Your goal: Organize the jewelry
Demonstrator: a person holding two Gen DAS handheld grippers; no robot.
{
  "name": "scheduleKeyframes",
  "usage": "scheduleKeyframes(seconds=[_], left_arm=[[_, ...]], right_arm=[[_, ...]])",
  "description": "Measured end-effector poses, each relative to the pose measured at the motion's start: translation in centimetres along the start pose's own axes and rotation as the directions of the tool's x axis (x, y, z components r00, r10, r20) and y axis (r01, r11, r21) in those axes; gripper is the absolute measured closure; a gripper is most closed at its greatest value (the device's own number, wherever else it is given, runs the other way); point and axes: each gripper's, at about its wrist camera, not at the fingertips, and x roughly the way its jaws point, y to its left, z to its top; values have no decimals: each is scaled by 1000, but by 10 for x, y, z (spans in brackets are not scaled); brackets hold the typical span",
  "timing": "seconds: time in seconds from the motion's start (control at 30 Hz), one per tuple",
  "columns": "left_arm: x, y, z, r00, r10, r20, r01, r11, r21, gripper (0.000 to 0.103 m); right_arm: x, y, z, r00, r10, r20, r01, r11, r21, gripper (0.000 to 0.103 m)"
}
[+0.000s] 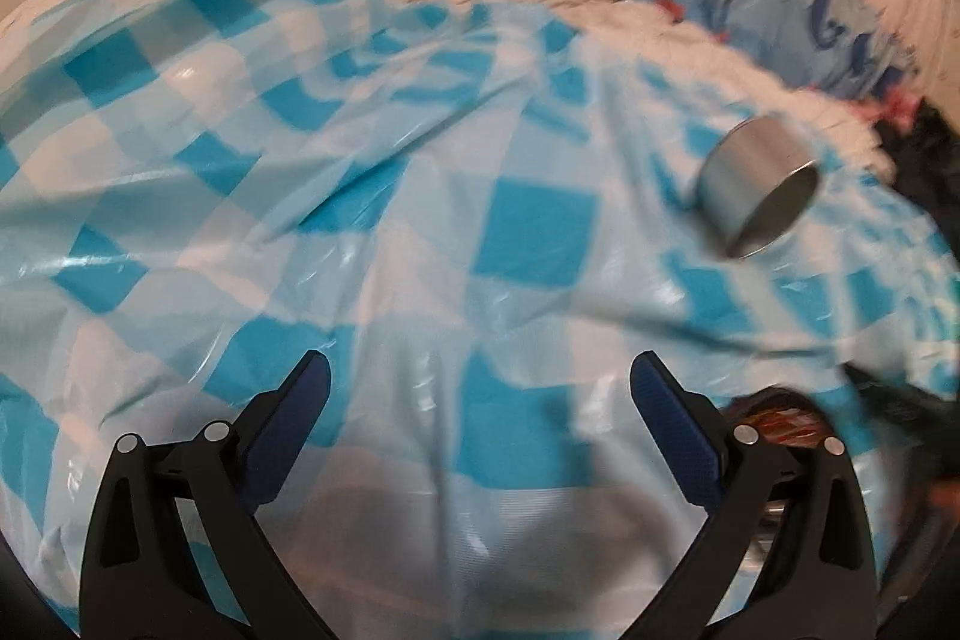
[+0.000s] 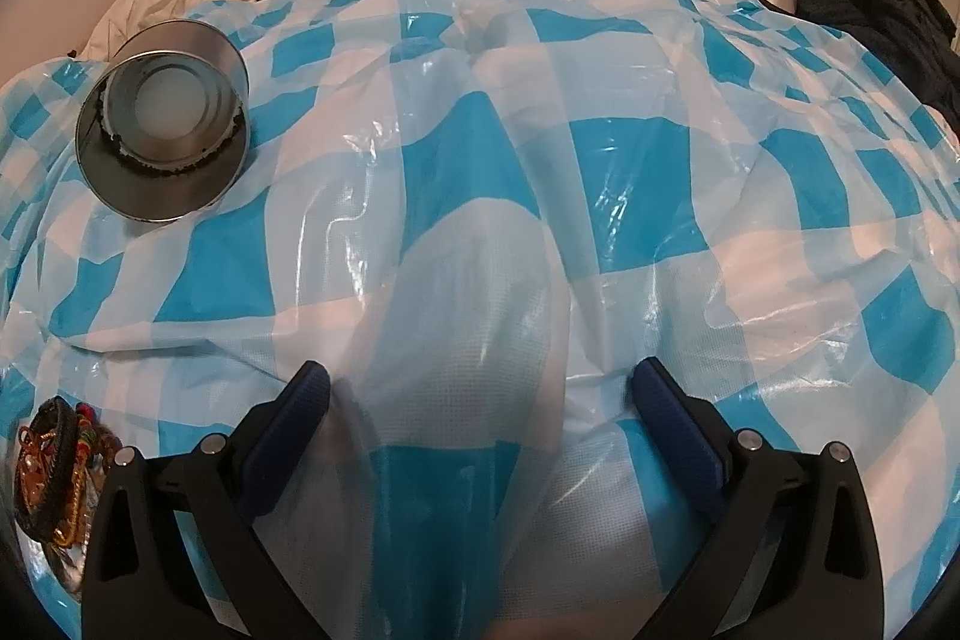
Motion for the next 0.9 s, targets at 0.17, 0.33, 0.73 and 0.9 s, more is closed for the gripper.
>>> scheduleKeyframes(seconds=[0.17, 0.33, 0.73, 0.9], left_arm=[[-6, -43, 0, 991, -106, -78, 121, 967, 224, 7], [-5, -66, -14, 962, -215, -170, 259, 915, 310, 7], [8, -107, -26, 930, -286, -229, 354, 864, 359, 7], [15, -105, -29, 912, -323, -253, 394, 862, 320, 25]], right_arm=[[-25, 8, 6, 996, 83, 32, -83, 997, -1, 7], [-52, 24, 2, 988, 106, 109, -95, 990, -106, 7], [-37, 32, -7, 988, 151, 42, -147, 986, -81, 7], [-36, 33, -8, 986, 163, 32, -160, 984, -78, 7]])
